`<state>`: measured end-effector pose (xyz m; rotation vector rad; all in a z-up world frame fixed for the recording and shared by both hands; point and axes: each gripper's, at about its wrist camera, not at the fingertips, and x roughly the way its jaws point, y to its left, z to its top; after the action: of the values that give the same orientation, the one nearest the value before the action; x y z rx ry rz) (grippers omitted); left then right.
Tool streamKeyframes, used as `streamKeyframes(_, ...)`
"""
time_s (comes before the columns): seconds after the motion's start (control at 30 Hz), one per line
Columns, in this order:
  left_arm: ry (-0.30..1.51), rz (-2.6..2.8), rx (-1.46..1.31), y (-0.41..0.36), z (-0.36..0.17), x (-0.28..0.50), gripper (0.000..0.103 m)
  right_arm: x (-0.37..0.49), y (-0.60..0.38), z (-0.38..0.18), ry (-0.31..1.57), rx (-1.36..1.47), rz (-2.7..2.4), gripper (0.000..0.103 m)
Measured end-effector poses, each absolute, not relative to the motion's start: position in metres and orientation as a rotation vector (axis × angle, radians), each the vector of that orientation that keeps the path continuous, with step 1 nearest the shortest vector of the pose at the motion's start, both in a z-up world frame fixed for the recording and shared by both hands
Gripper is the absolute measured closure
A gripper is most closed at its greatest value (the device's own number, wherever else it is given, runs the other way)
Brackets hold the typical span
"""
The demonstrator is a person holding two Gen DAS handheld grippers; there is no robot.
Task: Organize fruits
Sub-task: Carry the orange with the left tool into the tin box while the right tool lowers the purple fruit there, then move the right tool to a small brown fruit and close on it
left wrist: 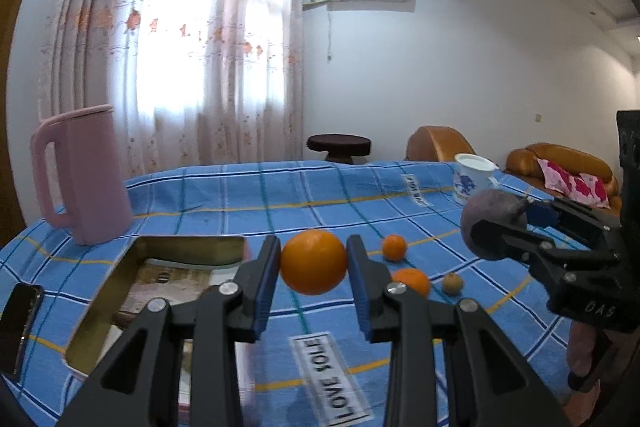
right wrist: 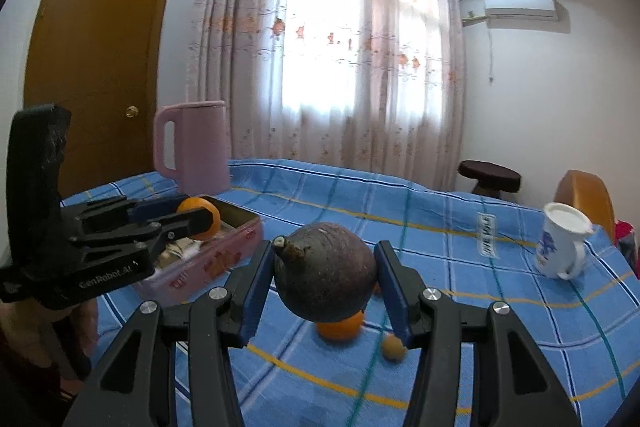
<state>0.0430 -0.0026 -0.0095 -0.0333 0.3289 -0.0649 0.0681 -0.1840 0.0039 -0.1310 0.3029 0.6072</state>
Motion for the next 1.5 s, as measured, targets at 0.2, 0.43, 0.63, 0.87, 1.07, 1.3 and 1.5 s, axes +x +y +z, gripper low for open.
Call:
streamKeyframes(0.2,0.354,0.004,-0.071,0.043,-0.006,0.049,0.068,0.086,-0.142,0.011,0.331,-0.131,0.696,0.05)
streamKeyframes(0.43,0.42,0.059,-0.112,0.095,-0.012,0.065,0.068,0.108,-0.081,0.008,0.397,-0.121,0.806,0.05)
streamKeyframes(0.63,0.477,0.094,-0.154,0.128,-0.023,0.078,0.068,0.121,-0.033,-0.003,0.466,-0.138,0.866,0.05)
streamKeyframes(0.87,0.525,0.126,-0.185,0.15,-0.034,0.088,0.068,0.126,0.004,-0.02,0.532,-0.169,0.9,0.05)
streamKeyframes(1.07,0.537,0.155,-0.183,0.159,-0.037,0.089,0.067,0.131,0.022,-0.034,0.583,-0.207,0.898,0.05)
streamKeyframes(1.3,0.525,0.176,-0.181,0.158,-0.036,0.086,0.049,0.132,0.031,-0.046,0.632,-0.238,0.904,0.049)
streamKeyframes(1.5,0.455,0.181,-0.18,0.149,-0.017,0.071,0.027,0.125,0.008,-0.028,0.57,-0.186,0.877,0.038)
